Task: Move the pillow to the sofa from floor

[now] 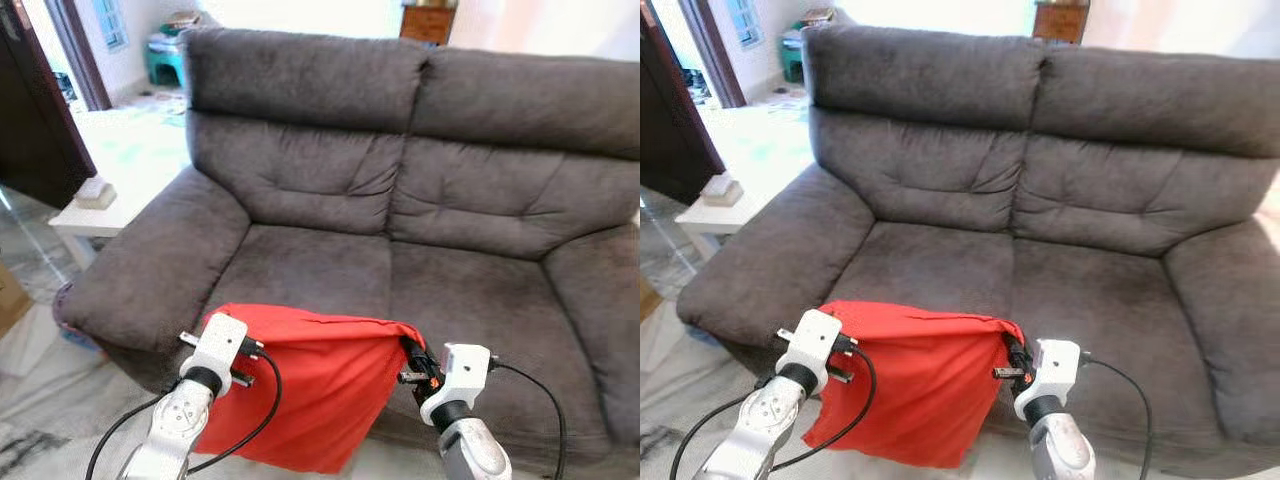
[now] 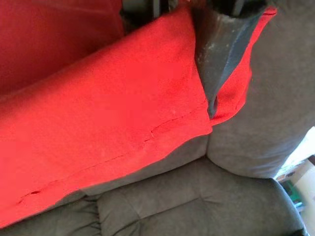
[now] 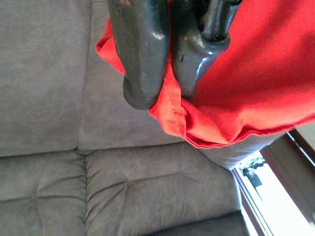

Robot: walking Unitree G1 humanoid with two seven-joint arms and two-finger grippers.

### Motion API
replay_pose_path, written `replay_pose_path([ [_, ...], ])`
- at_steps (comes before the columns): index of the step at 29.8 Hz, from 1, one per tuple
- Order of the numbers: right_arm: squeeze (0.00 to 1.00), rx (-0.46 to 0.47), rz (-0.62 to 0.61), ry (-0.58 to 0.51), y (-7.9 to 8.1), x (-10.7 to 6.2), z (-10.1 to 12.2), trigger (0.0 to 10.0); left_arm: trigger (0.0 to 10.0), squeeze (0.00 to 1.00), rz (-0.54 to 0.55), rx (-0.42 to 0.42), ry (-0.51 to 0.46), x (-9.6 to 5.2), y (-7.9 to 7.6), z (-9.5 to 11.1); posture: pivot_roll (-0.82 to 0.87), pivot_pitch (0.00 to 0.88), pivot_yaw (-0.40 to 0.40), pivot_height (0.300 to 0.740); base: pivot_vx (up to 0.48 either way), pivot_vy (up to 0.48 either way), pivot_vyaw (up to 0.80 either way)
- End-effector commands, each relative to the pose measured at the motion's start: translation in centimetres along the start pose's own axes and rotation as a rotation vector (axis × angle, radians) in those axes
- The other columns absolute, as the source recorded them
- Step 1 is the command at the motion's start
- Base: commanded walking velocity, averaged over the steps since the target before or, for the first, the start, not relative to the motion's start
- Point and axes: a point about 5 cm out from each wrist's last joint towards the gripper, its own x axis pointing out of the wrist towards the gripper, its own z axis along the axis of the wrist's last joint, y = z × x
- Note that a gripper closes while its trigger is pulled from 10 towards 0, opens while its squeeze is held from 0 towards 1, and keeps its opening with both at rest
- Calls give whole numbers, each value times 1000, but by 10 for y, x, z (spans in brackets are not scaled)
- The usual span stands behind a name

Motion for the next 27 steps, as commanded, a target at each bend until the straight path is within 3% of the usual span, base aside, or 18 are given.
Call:
replay_pose_path([
  [1,0,-10,4,-39,1,4,8,10000,10000,0,40,17,-113,4,13,22,39,43,-4,740,0,-311,0],
  [27,0,-12,8,-50,2,5,10,10000,10000,0,36,17,-123,4,13,23,43,50,-9,740,0,-315,0],
])
